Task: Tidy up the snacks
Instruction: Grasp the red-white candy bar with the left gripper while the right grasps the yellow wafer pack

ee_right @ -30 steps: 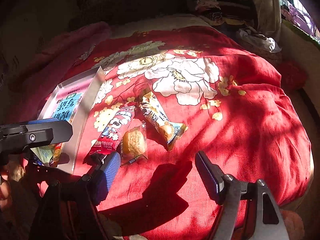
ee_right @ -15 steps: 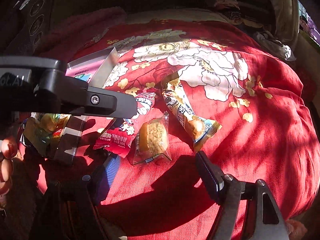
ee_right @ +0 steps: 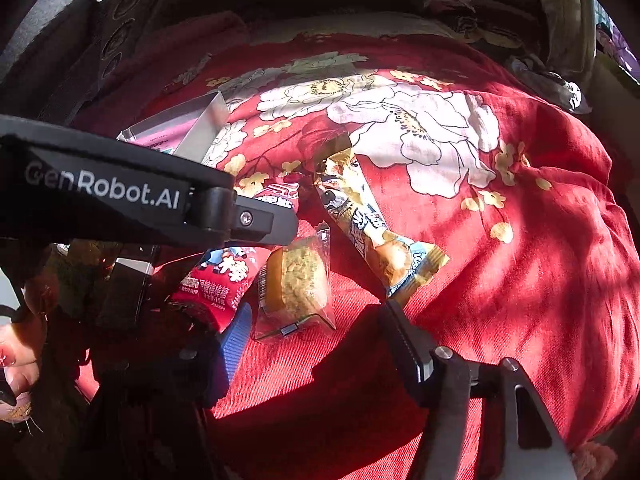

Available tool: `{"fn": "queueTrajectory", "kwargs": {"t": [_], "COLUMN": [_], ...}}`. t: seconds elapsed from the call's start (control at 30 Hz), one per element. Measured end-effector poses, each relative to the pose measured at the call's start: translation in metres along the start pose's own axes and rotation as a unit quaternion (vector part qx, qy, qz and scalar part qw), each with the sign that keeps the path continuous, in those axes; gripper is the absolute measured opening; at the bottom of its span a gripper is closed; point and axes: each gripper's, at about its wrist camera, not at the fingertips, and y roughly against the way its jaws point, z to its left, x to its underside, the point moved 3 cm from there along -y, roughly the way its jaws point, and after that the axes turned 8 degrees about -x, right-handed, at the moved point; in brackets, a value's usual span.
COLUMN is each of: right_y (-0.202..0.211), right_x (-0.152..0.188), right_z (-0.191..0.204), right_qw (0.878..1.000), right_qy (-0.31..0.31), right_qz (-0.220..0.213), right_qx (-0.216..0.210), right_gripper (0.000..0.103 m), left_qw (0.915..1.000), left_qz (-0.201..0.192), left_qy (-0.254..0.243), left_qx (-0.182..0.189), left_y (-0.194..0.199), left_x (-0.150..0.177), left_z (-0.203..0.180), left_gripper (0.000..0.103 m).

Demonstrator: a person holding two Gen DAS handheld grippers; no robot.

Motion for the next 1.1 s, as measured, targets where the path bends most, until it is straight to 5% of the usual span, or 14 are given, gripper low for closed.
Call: {"fn": "queueTrajectory", "kwargs": {"t": [0.3,0.73,0.83,1.1], "right_y": [-0.004,-0.032,-0.032,-0.014], "right_x": [-0.001,-0.013,-0.017,-0.021], "right_z": [0.006,0.019,0.011,-0.011], "right_qw": [1.0,0.994,0.996,0.998], "right_qy": [0.016,0.102,0.085,-0.004], "right_qz": [0.003,0.022,0.019,-0.005], "right_qx": [-0.01,0.039,0.025,-0.065], "right_gripper": [0.049,0.049,0.039,0.036], "left_qw": [0.9996,0.9986,0.9987,0.9983], "left_qz": [0.009,0.024,0.022,-0.002], "left_qy": [0.025,0.044,0.043,0.053], "left_qx": [0.01,0.016,0.015,0.025], "left_y": [-0.008,-0.025,-0.027,-0.017], "left_x": [-0.011,-0.02,-0.021,-0.021], "left_z": [0.024,0.024,0.023,0.024], "left_gripper": [0.027,0.029,0.028,0.026]}}
